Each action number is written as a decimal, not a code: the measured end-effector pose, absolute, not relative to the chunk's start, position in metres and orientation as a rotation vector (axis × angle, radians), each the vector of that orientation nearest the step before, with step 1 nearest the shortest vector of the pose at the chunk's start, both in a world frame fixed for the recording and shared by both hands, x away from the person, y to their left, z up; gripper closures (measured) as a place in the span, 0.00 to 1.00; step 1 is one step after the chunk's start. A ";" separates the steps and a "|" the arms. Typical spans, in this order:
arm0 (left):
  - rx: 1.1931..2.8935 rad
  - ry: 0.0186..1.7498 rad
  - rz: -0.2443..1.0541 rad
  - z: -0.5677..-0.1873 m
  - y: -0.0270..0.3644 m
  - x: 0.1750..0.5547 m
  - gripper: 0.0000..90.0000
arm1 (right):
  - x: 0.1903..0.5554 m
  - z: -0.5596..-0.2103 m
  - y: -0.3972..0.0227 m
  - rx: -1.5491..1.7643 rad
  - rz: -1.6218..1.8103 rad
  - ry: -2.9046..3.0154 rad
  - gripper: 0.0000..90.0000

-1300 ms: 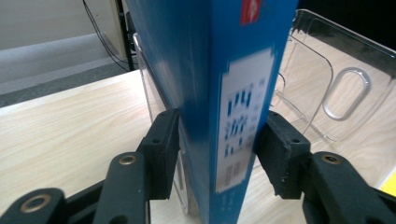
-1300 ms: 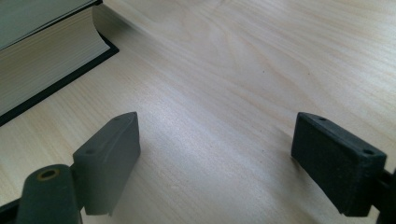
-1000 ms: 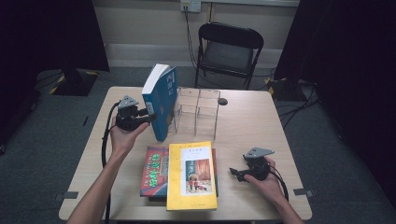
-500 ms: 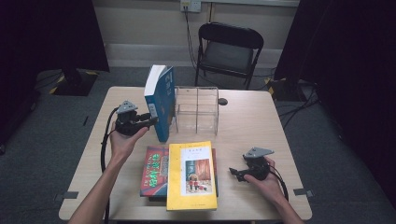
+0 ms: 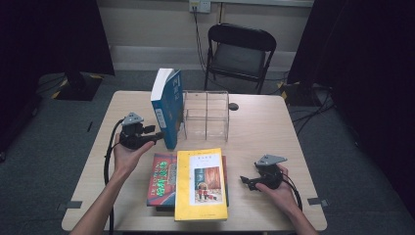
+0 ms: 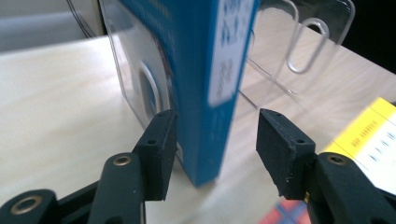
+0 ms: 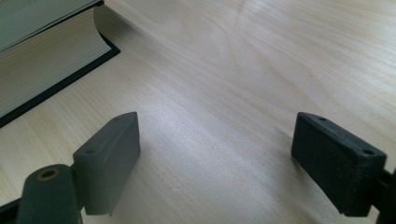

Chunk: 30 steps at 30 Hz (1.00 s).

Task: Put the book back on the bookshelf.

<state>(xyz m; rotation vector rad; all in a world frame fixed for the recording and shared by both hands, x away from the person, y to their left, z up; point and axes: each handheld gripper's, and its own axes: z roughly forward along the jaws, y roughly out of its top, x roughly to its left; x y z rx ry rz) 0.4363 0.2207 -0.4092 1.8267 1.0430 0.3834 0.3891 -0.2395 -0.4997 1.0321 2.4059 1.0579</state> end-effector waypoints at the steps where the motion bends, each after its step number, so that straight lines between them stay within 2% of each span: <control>1: 1.829 1.057 0.372 -0.410 0.222 0.435 0.54 | 0.389 -0.500 -0.239 1.032 1.058 2.406 0.17; 5: 1.807 1.071 0.321 -0.411 0.226 0.424 0.56 | 0.389 -0.500 -0.239 1.038 1.052 2.403 0.17; 9: 1.890 1.039 0.316 -0.415 0.220 0.410 0.56 | 0.390 -0.498 -0.237 1.052 1.033 2.403 0.17; 12: 1.930 1.006 0.290 -0.418 0.215 0.397 0.55 | 0.389 -0.496 -0.236 1.055 1.022 2.414 0.24; 18: 1.975 0.954 0.244 -0.429 0.204 0.368 0.52 | 0.387 -0.490 -0.231 1.072 1.035 2.449 0.26; 24: 2.038 0.916 0.182 -0.431 0.189 0.356 0.49 | 0.376 -0.462 -0.222 1.055 1.190 2.371 0.25; 30: 2.060 0.879 0.139 -0.434 0.168 0.359 0.46 | 0.369 -0.428 -0.191 0.966 1.334 2.358 0.21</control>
